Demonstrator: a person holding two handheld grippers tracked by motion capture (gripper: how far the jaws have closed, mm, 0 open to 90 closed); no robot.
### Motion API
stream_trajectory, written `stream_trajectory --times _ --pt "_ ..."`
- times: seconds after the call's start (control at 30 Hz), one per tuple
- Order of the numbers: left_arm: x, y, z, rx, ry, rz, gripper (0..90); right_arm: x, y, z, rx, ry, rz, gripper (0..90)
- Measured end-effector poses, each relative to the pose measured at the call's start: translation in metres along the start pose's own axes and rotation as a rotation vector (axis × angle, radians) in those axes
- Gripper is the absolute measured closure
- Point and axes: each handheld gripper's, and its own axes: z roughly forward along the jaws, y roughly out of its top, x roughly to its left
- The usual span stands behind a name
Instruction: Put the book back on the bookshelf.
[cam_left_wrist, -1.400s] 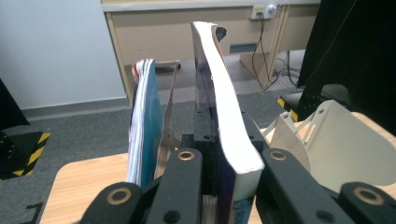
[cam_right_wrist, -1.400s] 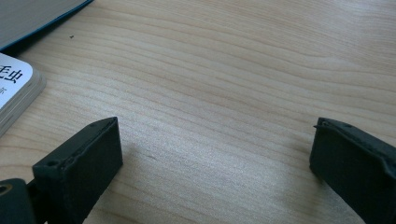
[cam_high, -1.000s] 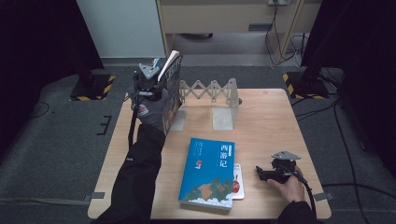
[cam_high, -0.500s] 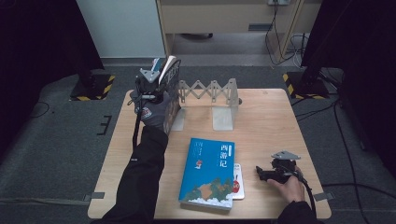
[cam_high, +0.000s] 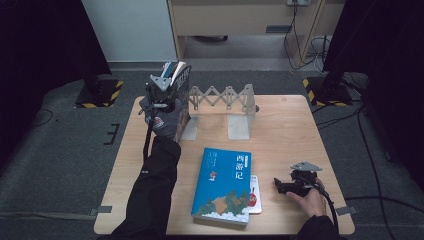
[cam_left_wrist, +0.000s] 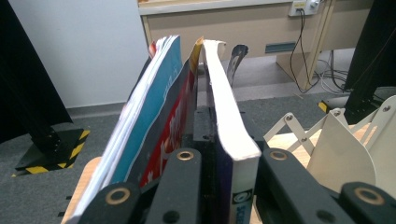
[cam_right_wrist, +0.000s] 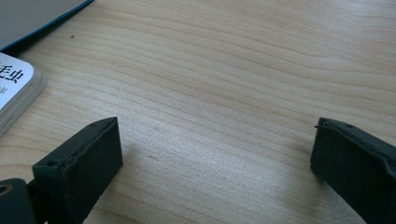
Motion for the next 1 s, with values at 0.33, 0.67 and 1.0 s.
stream_trajectory --times 0.33,0.67,1.0 --pt "-0.001 -0.004 -0.001 -0.024 0.006 0.021 81.0 0.0 0.0 0.0 0.002 0.002 0.002 2.3" --pt "-0.001 -0.009 -0.007 -0.019 -0.001 0.077 77.1 0.0 0.0 0.0 0.0 0.001 0.003 2.3" --pt "0.003 -0.014 -0.016 -0.04 0.017 0.114 75.3 0.0 0.0 0.0 0.001 0.002 0.0 2.3"
